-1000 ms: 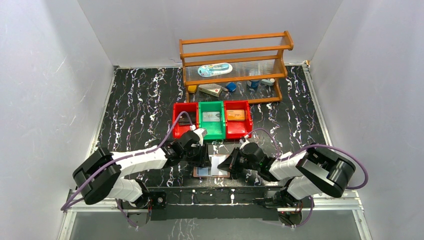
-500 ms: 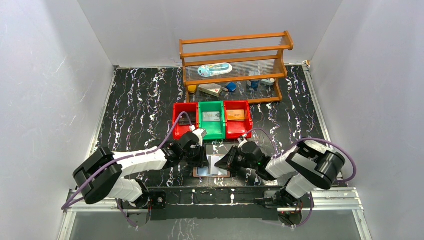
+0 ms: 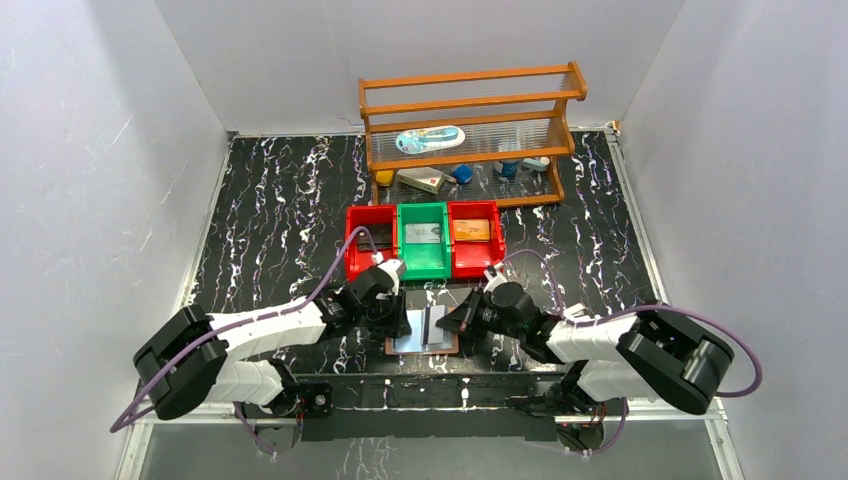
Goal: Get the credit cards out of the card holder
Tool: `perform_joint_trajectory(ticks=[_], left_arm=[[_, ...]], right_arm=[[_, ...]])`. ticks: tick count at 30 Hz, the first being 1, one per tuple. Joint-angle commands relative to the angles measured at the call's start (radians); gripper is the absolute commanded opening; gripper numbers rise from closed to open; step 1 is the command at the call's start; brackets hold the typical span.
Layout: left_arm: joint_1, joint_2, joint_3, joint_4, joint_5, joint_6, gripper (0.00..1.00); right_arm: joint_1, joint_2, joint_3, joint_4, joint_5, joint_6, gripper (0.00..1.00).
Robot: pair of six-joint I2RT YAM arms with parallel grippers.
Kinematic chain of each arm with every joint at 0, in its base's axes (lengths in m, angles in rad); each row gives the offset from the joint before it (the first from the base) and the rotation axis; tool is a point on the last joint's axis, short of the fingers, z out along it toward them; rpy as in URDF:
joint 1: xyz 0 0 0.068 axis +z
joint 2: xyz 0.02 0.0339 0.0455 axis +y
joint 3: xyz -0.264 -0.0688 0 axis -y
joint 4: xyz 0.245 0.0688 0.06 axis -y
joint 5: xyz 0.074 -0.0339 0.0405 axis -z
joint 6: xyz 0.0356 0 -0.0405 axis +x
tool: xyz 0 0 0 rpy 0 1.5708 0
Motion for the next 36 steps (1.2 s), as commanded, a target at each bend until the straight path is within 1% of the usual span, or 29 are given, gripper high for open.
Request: perform_joint_trajectory(ticks=[1,5,10,14,15,19,24,28,30,36], left_arm=[[-0.001,-0.039,-0.02,-0.132,-0.05,0.022,0.25],[-0.001,-0.061,-0.008,-0.143,-0.046,0.02,0.29],[-0.001,-0.096,0.012,-0.177,-0.068,0.028,0.36],[0.0,-0.135,0.034,-0.221,-0.101,0.039,0.47],[0.0,-0.144,0.041,-0.231,-0.109,0.041,0.52],[-0.001,-0.177,0.07,-0.272,-0.151,0.046,0.66],[-0.001,-0.197,0.123,-0.35,-0.217,0.061,0.77],[0.0,-0.223,0.134,-0.4,-0.281,0.062,0.87],[-0.001,-0.232,0.134,-0.415,-0.307,0.062,0.9],[0.001,-0.239,0.141,-0.466,-0.378,0.043,0.92]], right_arm=[[-0.008,-0.083,-0.006,-0.062,0.062,-0.063,0.0],[-0.008,-0.131,-0.013,-0.089,0.073,-0.078,0.0],[-0.008,-0.174,-0.027,-0.091,0.08,-0.086,0.0],[-0.008,-0.207,-0.029,-0.101,0.087,-0.095,0.0],[-0.008,-0.213,-0.028,-0.101,0.086,-0.101,0.0],[-0.008,-0.246,-0.022,-0.113,0.089,-0.127,0.0],[-0.009,-0.304,-0.011,-0.144,0.107,-0.16,0.0],[-0.008,-0.354,0.002,-0.171,0.122,-0.187,0.0],[-0.008,-0.374,0.007,-0.179,0.124,-0.194,0.0],[-0.008,-0.4,0.056,-0.226,0.132,-0.237,0.0]])
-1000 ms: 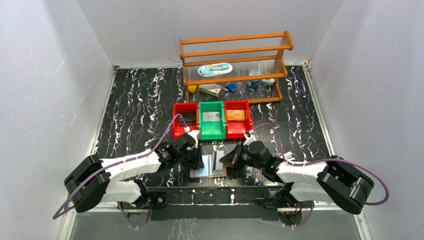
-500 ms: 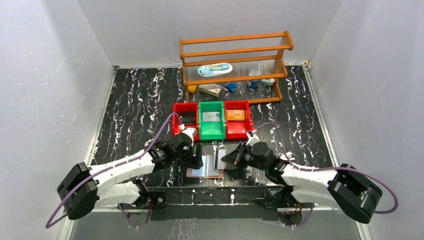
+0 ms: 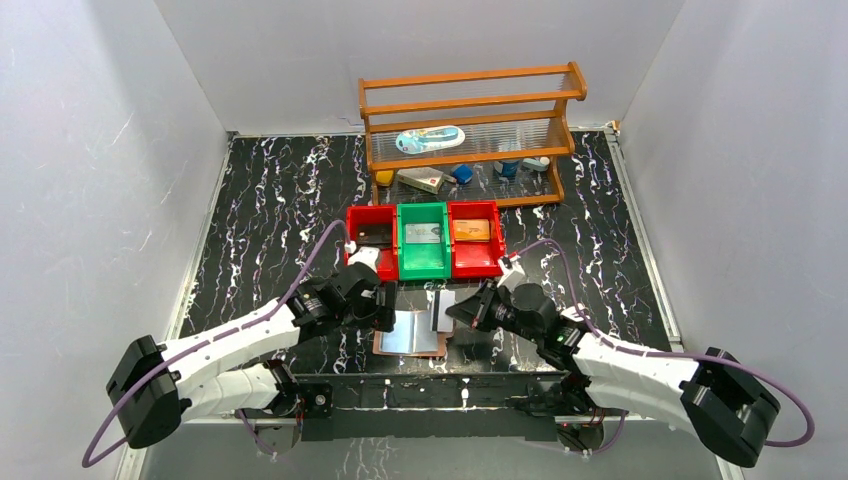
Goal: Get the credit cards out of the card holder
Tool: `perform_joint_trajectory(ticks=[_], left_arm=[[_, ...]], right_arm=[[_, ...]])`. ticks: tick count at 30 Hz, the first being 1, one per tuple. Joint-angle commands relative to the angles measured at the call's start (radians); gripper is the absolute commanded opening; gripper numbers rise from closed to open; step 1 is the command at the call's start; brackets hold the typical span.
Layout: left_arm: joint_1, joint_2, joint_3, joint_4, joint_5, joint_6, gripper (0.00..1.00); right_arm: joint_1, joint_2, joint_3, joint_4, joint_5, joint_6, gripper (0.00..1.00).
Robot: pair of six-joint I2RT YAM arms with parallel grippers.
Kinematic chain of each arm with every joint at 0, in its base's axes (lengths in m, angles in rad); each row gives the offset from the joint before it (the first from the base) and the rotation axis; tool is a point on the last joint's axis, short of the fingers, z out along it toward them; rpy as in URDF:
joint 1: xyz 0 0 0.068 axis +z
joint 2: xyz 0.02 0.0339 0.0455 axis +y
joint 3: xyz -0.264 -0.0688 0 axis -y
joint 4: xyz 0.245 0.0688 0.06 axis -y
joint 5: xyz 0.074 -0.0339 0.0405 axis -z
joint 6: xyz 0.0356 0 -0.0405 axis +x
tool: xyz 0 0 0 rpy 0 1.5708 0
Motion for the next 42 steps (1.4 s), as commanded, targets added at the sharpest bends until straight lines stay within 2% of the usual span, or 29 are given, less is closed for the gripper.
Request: perform_joint_trajectory(ticks=[1,4,6,11,15,24,30,42], left_arm=[[0.001,-0.021,0.038,-0.096,-0.115,-0.011,0.94],[0.007,-0.002,0.054,-0.155,-0.174,-0.019,0.98],[0.049,0.017,0.081,-0.189,-0.149,-0.014,0.98],[0.235,-0.065,0.111,-0.22,-0.067,0.068,0.98],[0.35,-0.166,0.121,-0.214,-0.073,0.141,0.99],[0.361,-0.258,0.07,-0.172,-0.159,0.115,0.98],[0.36,-0.244,0.075,-0.153,-0.156,0.135,0.98],[0.36,-0.235,0.077,-0.153,-0.162,0.149,0.98]], right_arm=[[-0.003,-0.014,0.091,-0.029,0.026,-0.067,0.0],[-0.003,0.009,0.161,-0.106,0.038,-0.126,0.0],[-0.003,0.031,0.241,-0.15,0.048,-0.189,0.0],[-0.003,0.087,0.394,-0.265,0.138,-0.329,0.0],[-0.003,0.15,0.481,-0.286,0.227,-0.468,0.0],[-0.003,0.398,0.721,-0.353,0.235,-0.941,0.0],[-0.003,0.494,0.768,-0.31,0.235,-1.204,0.0],[-0.003,0.691,0.872,-0.306,0.29,-1.506,0.0]])
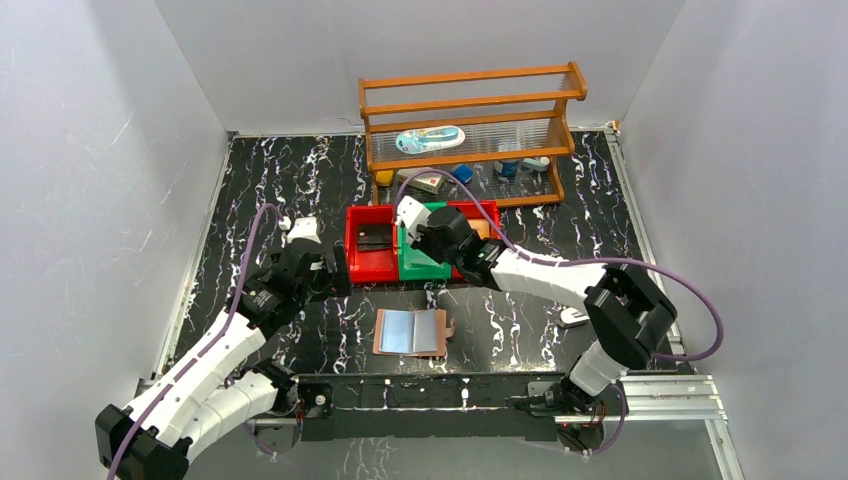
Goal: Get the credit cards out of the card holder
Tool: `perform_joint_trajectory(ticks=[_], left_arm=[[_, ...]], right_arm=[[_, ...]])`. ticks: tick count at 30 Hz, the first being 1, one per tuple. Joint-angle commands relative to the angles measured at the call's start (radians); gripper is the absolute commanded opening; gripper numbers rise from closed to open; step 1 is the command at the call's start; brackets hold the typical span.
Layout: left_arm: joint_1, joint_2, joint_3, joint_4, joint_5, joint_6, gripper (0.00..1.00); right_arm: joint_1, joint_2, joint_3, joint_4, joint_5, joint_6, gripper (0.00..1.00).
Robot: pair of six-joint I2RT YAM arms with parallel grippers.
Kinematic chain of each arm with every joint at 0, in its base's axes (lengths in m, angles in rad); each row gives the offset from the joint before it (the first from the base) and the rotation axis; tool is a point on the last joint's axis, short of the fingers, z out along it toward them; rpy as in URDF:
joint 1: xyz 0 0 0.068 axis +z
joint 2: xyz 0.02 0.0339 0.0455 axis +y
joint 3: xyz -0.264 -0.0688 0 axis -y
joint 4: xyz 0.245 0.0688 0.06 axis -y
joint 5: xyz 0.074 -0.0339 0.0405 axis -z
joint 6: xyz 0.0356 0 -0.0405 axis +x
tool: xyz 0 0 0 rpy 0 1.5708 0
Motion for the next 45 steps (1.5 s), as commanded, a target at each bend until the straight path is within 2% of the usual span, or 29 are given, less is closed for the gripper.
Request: perform_joint_trajectory(ticks=[1,11,19,34,36,38,43,45], left_arm=[[0.005,-0.012,0.005,0.006,-0.029,0.016,0.98],[0.005,-0.021,0.005,0.005,-0.038,0.021,0.98],[0.005,-0.051,0.001,0.002,-0.054,0.02,0.98],[0.005,-0.097,-0.002,-0.004,-0.089,0.021,0.98],[0.005,-0.105,-0.001,-0.005,-0.097,0.02,0.98],[0.005,-0.114,-0.004,-0.006,-0.101,0.018,0.98],[0.004,-0.123,-0.006,-0.005,-0.103,0.015,0.98],[0.005,-0.119,-0.006,-0.006,-0.102,0.015,0.98]], right_arm=[[-0.002,0.045,0.067,0.052,0.049,-0.163,0.0],[-0.002,0.191,0.122,0.112,0.097,-0.361,0.0],[-0.007,0.292,0.155,0.177,0.127,-0.456,0.0],[-0.018,0.364,0.176,0.227,0.112,-0.507,0.02],[-0.018,0.365,0.176,0.221,0.104,-0.501,0.06],[-0.018,0.362,0.175,0.216,0.101,-0.487,0.15],[-0.019,0.348,0.166,0.214,0.096,-0.459,0.18],[-0.02,0.337,0.159,0.212,0.083,-0.45,0.22]])
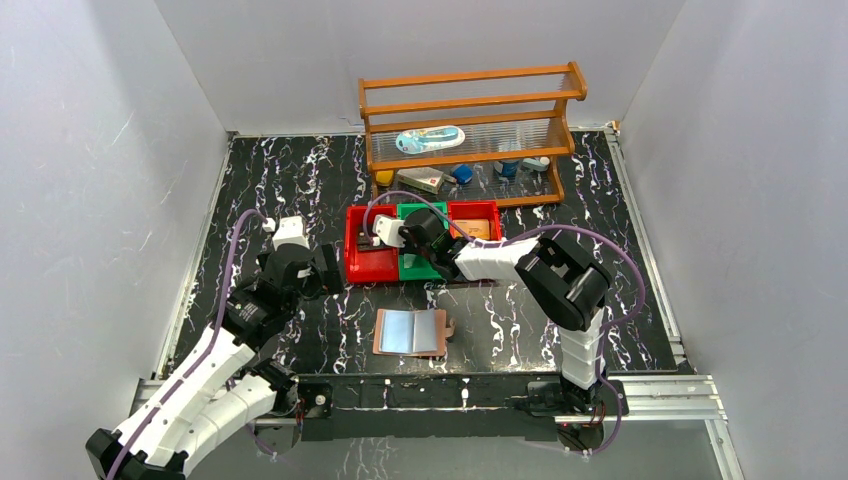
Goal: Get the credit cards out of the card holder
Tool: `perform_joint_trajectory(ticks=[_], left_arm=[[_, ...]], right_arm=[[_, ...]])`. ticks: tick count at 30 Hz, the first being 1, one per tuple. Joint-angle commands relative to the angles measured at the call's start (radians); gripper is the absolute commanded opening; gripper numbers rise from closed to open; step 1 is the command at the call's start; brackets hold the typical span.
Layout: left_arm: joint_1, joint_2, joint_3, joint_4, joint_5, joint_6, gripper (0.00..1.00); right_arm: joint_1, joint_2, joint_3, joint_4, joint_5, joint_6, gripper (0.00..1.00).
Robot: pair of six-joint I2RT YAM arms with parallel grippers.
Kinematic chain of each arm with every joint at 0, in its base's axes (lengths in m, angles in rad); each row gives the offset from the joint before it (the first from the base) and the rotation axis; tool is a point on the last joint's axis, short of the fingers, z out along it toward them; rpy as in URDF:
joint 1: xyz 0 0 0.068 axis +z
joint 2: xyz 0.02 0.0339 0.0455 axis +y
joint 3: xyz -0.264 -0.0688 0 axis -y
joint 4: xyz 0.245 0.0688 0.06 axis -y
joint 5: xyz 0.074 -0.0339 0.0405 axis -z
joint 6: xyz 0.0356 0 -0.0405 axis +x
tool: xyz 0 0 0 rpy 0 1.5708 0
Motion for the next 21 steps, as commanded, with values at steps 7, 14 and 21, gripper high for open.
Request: perform_joint_trajectory(ticks=[7,14,21], left_arm=[[0.005,0.004,-0.002,-0.005,-0.02,0.002,0.98],[0.005,0.009,-0.002,-0.006,-0.017,0.0,0.98],[0.005,0.021,-0.001,-0.005,-0.012,-0.002,0.98]], right_arm=[[-0.006,-0.039,0.018,0.029,-0.04,0.043,0.32],[-0.018,-0.008,0.024,0.033,-0.018,0.052,0.35],[-0.027,-0.009,0.027,0.029,-0.026,0.057,0.39]])
